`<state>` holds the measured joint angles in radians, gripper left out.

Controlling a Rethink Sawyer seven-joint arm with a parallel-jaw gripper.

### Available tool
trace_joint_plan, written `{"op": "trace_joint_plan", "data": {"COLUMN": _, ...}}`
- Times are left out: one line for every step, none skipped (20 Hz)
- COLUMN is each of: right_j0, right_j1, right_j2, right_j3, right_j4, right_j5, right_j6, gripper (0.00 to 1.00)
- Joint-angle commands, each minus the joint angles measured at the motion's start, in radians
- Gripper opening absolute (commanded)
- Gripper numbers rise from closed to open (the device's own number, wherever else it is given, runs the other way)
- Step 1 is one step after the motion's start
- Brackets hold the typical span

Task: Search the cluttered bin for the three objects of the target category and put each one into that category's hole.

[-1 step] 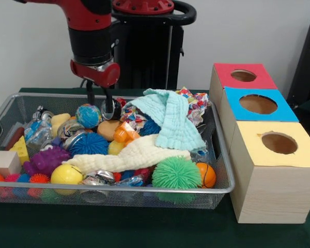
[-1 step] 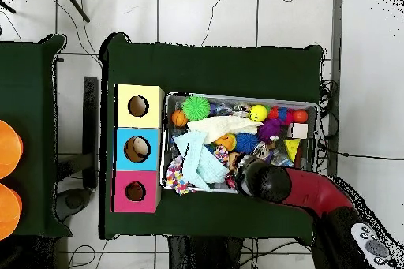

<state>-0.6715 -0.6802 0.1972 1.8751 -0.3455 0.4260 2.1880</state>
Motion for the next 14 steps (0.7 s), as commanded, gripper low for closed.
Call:
{"op": "trace_joint_plan", "data": {"right_j0": 0.039, "right_j1": 0.010, "right_j2": 0.063, "right_j3": -0.063, "right_j4": -0.046, "right_j5": -0.029, "right_j6": -0.033, "gripper": 1.00}}
{"op": "trace_joint_plan", "data": {"right_j0": 0.044, "right_j1": 0.004, "right_j2": 0.061, "right_j3": -0.057, "right_j4": -0.042, "right_j5": -0.029, "right_j6": -0.021, "gripper": 1.00}}
{"op": "trace_joint_plan", "data": {"right_j0": 0.052, "right_j1": 0.000, "right_j2": 0.057, "right_j3": -0.053, "right_j4": -0.039, "right_j5": -0.031, "right_j6": -0.010, "gripper": 1.00}}
{"op": "trace_joint_plan", "data": {"right_j0": 0.060, "right_j1": 0.000, "right_j2": 0.053, "right_j3": -0.050, "right_j4": -0.036, "right_j5": -0.035, "right_j6": 0.001, "gripper": 1.00}}
{"op": "trace_joint_plan", "data": {"right_j0": 0.067, "right_j1": 0.006, "right_j2": 0.049, "right_j3": -0.055, "right_j4": -0.033, "right_j5": -0.037, "right_j6": 0.009, "gripper": 1.00}}
{"op": "trace_joint_plan", "data": {"right_j0": 0.075, "right_j1": 0.015, "right_j2": 0.046, "right_j3": -0.057, "right_j4": -0.029, "right_j5": -0.045, "right_j6": 0.020, "gripper": 1.00}}
{"op": "trace_joint_plan", "data": {"right_j0": 0.088, "right_j1": 0.023, "right_j2": 0.041, "right_j3": -0.056, "right_j4": -0.025, "right_j5": -0.057, "right_j6": 0.035, "gripper": 1.00}}
{"op": "trace_joint_plan", "data": {"right_j0": 0.100, "right_j1": 0.037, "right_j2": 0.037, "right_j3": -0.057, "right_j4": -0.021, "right_j5": -0.073, "right_j6": 0.051, "gripper": 1.00}}
{"op": "trace_joint_plan", "data": {"right_j0": 0.115, "right_j1": 0.052, "right_j2": 0.033, "right_j3": -0.056, "right_j4": -0.017, "right_j5": -0.093, "right_j6": 0.070, "gripper": 1.00}}
{"op": "trace_joint_plan", "data": {"right_j0": 0.130, "right_j1": 0.067, "right_j2": 0.028, "right_j3": -0.058, "right_j4": -0.011, "right_j5": -0.112, "right_j6": 0.088, "gripper": 1.00}}
{"op": "trace_joint_plan", "data": {"right_j0": 0.144, "right_j1": 0.080, "right_j2": 0.024, "right_j3": -0.059, "right_j4": -0.004, "right_j5": -0.129, "right_j6": 0.104, "gripper": 1.00}}
{"op": "trace_joint_plan", "data": {"right_j0": 0.160, "right_j1": 0.089, "right_j2": 0.018, "right_j3": -0.057, "right_j4": 0.004, "right_j5": -0.145, "right_j6": 0.121, "gripper": 1.00}}
{"op": "trace_joint_plan", "data": {"right_j0": 0.175, "right_j1": 0.090, "right_j2": 0.012, "right_j3": -0.049, "right_j4": 0.014, "right_j5": -0.157, "right_j6": 0.139, "gripper": 1.00}}
{"op": "trace_joint_plan", "data": {"right_j0": 0.192, "right_j1": 0.088, "right_j2": 0.004, "right_j3": -0.039, "right_j4": 0.025, "right_j5": -0.167, "right_j6": 0.157, "gripper": 1.00}}
